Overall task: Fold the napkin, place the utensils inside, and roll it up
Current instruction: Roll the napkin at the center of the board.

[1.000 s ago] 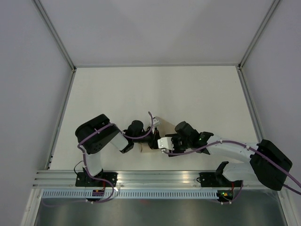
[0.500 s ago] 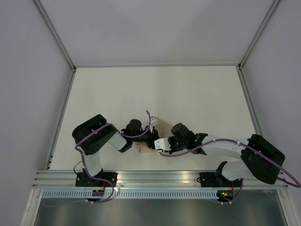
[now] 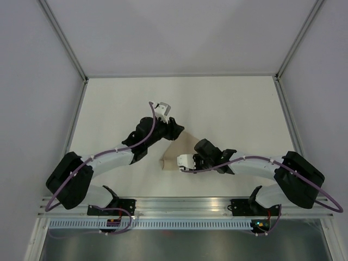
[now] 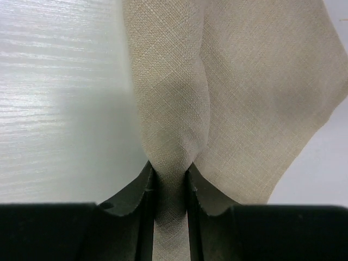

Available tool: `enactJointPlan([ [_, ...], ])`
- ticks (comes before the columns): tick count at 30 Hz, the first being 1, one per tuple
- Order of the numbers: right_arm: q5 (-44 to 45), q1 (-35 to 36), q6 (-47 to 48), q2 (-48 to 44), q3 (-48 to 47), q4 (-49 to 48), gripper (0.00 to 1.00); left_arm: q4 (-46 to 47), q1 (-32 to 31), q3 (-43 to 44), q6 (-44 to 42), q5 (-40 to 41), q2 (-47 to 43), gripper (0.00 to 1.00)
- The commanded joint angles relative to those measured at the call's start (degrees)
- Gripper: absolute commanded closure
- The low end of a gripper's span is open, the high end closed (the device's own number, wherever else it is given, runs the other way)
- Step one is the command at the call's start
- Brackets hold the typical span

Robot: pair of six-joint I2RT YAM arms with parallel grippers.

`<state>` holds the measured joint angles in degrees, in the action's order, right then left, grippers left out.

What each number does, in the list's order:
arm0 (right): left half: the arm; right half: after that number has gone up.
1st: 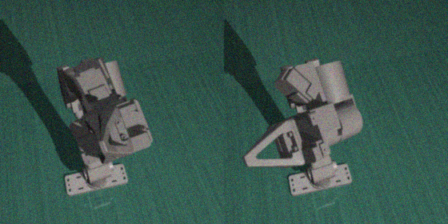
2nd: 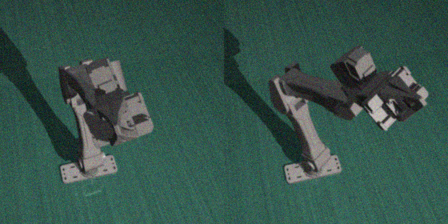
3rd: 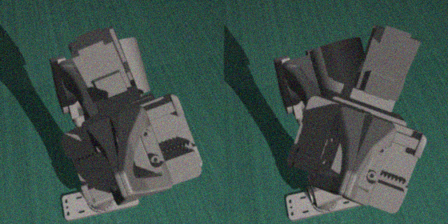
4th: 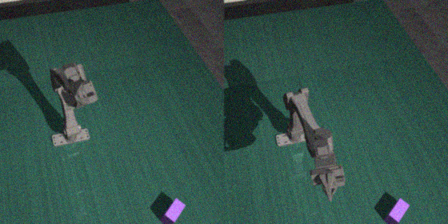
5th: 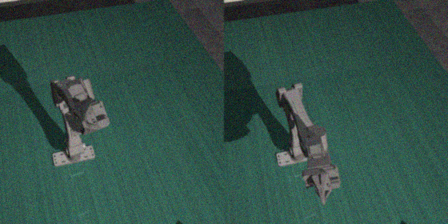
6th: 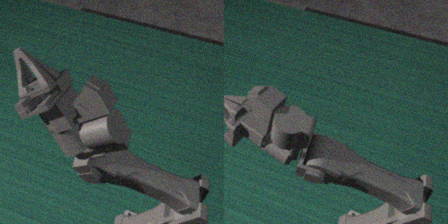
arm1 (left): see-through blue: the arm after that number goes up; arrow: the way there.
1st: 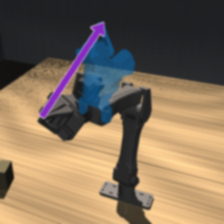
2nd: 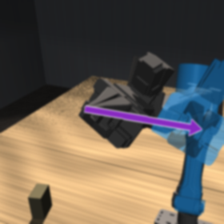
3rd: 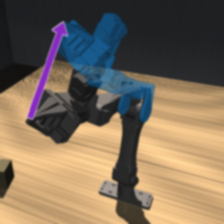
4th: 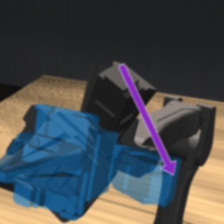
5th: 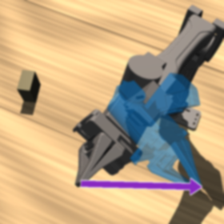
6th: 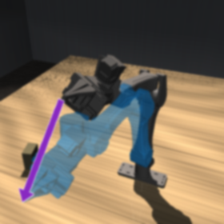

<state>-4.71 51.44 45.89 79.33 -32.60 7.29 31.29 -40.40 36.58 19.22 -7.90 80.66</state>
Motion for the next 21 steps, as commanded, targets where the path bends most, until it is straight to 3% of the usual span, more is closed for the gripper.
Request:
enactJointPlan([
  [1,-0.6,-0.5,-3.5,4.8,-2.6,20.3,1.00,-12.6,1.6,4.6,-2.8,16.1,-3.8,0.49],
  [5,-5.9,-0.6,-2.1,11.8,-9.4,29.2,1.00,-20.5,3.3,10.0,-3.0,22.1,-6.7,0.49],
  [9,-10.7,-2.3,0.9,20.0,-16.3,33.7,0.99,-21.7,3.4,12.1,-6.0,24.8,-11.7,0.44],
  [13,-15.2,-5.5,4.3,28.1,-24.3,37.8,0.99,-20.0,3.4,11.3,-8.3,27.1,-17.5,0.39],
  [17,-18.1,-8.6,7.4,37.3,-31.5,44.0,1.00,-18.6,3.3,9.5,-10.3,25.3,-22.3,0.38],
  [21,-19.4,-11.7,9.7,43.4,-37.7,47.9,0.99,-10.8,3.2,4.3,-13.2,20.7,-27.3,0.39],
])
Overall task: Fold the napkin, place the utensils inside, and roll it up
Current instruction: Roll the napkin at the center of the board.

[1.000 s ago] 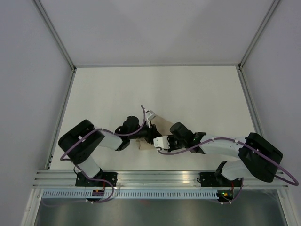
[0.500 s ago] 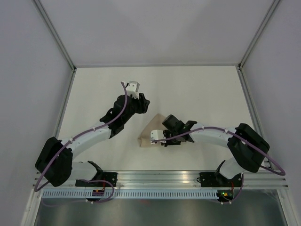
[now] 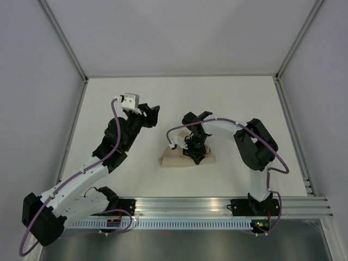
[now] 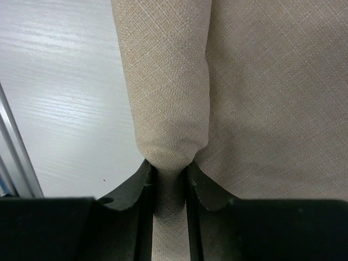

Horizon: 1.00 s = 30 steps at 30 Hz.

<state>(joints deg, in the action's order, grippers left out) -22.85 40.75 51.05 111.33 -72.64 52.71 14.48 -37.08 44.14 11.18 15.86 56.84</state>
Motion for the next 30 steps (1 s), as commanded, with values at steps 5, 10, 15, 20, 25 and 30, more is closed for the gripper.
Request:
enactJointPlan([
  [5,-1.6,-2.9,5.5,18.0,-4.2,5.9,0.99,7.7,-1.3,-7.4,-9.8,-11.4,-5.9,0.38],
  [10,-2.2,-3.7,5.0,22.5,-9.6,8.7,1.00,10.0,-9.6,-11.5,-16.9,-9.6,-4.8,0.37],
  [15,-2.5,-4.6,4.1,24.6,-12.6,10.6,1.00,10.7,-19.4,-13.9,-22.1,-4.1,-2.0,0.36],
  [20,-2.3,-4.9,3.3,24.9,-12.7,10.2,1.00,5.2,-25.0,-14.8,-22.5,-4.5,3.8,0.35],
  [25,-2.5,-5.2,2.4,25.2,-13.1,10.0,0.99,4.0,-29.5,-14.4,-26.2,-5.0,11.9,0.34],
  [30,-2.5,-5.7,1.5,25.1,-13.1,9.6,0.99,4.8,-31.6,-13.8,-28.7,-6.5,20.3,0.33],
])
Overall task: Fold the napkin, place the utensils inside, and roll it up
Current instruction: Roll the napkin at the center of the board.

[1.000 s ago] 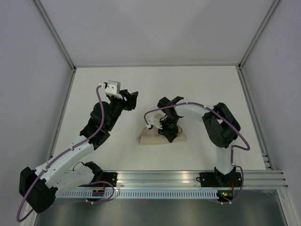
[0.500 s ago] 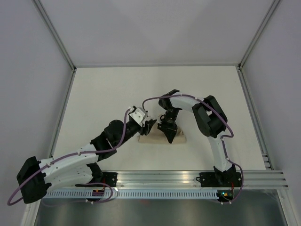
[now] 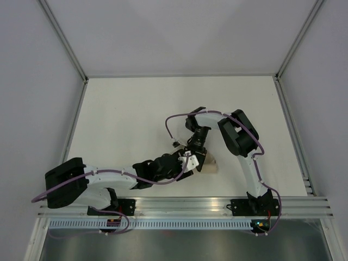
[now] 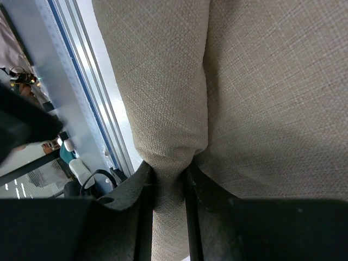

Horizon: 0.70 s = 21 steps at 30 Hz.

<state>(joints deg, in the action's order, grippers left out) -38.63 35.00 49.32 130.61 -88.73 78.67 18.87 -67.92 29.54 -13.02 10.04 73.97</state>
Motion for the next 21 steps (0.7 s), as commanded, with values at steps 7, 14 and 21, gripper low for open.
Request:
enactJointPlan([
  [7,13.4,-0.5,1.9,4.6,4.7,-18.3,1.00,4.9,-1.7,1.0,-8.9,-0.3,9.3,0.23],
  [14,13.3,-0.6,1.3,4.3,5.1,-18.8,1.00,8.4,-1.9,2.1,-12.5,-0.2,13.9,0.22],
  [21,13.5,-0.6,1.0,4.2,5.1,-19.1,0.99,10.4,-2.1,3.2,-14.1,-0.6,18.8,0.22],
])
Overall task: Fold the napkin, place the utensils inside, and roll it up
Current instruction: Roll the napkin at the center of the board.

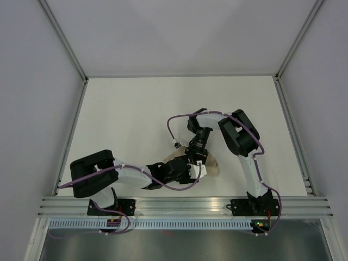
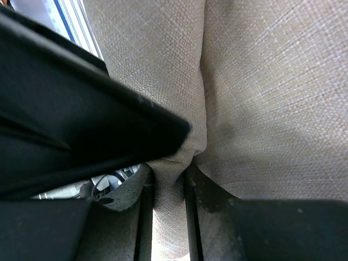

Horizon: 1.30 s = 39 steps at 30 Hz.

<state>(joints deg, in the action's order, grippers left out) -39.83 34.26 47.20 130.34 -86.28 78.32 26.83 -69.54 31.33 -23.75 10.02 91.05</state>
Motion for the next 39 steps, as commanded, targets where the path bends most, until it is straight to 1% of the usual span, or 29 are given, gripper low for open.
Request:
enactJointPlan([
  [1,14.7,0.1,3.0,4.5,2.7,-18.8,0.99,2.3,-0.5,1.6,-3.2,-0.7,2.2,0.23],
  [4,14.7,-0.1,2.7,4.2,2.9,-19.3,1.00,0.1,-0.5,2.5,-2.5,-2.1,3.4,0.33],
  [5,14.7,-0.2,2.5,4.0,3.0,-19.5,1.00,-0.5,-0.5,2.8,-2.0,-2.6,3.6,0.45],
  [6,14.6,-0.2,2.3,3.7,3.2,-19.8,0.98,-1.1,-0.5,3.1,-1.7,-3.2,3.8,0.52],
  [7,14.5,-0.4,2.1,3.3,3.4,-20.6,0.97,-2.2,-0.5,3.2,-1.0,-4.2,4.1,0.66],
  [8,14.4,-0.5,1.8,3.0,3.8,-21.0,0.94,-3.1,-0.4,3.5,-0.7,-4.7,4.4,0.71],
  [9,14.3,-0.7,1.3,2.1,4.0,-21.5,0.87,-3.6,-0.4,4.0,-0.3,-5.3,4.7,0.76],
  [10,13.7,-0.9,1.1,1.6,4.1,-21.7,0.83,-4.1,-0.3,4.3,0.4,-6.6,5.3,0.81],
  [11,13.3,-0.9,1.0,1.1,4.5,-22.0,0.78,-5.4,-0.2,4.6,1.0,-7.3,5.5,0.91],
  [12,13.0,-1.0,0.4,-0.4,4.6,-22.7,0.69,-5.6,-0.1,4.8,1.9,-8.9,5.6,0.94],
  [13,12.2,-1.5,-0.1,-1.4,5.0,-23.0,0.65,-5.8,0.5,5.0,2.6,-9.7,6.2,0.97],
  [16,10.7,-2.6,-2.5,-5.9,6.1,-25.0,0.55,-8.8,2.3,6.6,5.4,-14.7,7.4,0.98],
  [23,9.2,-6.6,-10.1,-20.1,9.2,-30.9,0.42,-8.3,6.5,7.3,10.4,-23.5,9.4,0.98],
  [24,9.4,-7.2,-10.6,-21.3,9.5,-32.0,0.41,-7.8,6.9,7.3,11.4,-25.6,9.7,0.98],
  [27,9.5,-9.0,-13.2,-25.5,11.0,-34.3,0.40,-7.5,8.6,7.6,12.8,-28.4,10.6,0.98],
  [31,8.3,-12.7,-15.2,-30.2,14.1,-37.7,0.39,-11.5,11.8,10.3,15.0,-33.0,12.5,0.98],
  [35,10.1,-15.0,-16.4,-38.6,21.4,-44.0,0.38,-15.0,14.3,13.9,17.0,-37.4,14.3,0.98],
  [36,9.8,-16.0,-16.6,-39.9,22.5,-45.6,0.37,-15.9,15.5,14.6,17.9,-39.7,15.2,0.98],
  [39,9.8,-17.0,-16.3,-44.4,25.8,-47.5,0.37,-18.0,16.9,16.6,19.5,-43.0,16.4,0.98],
])
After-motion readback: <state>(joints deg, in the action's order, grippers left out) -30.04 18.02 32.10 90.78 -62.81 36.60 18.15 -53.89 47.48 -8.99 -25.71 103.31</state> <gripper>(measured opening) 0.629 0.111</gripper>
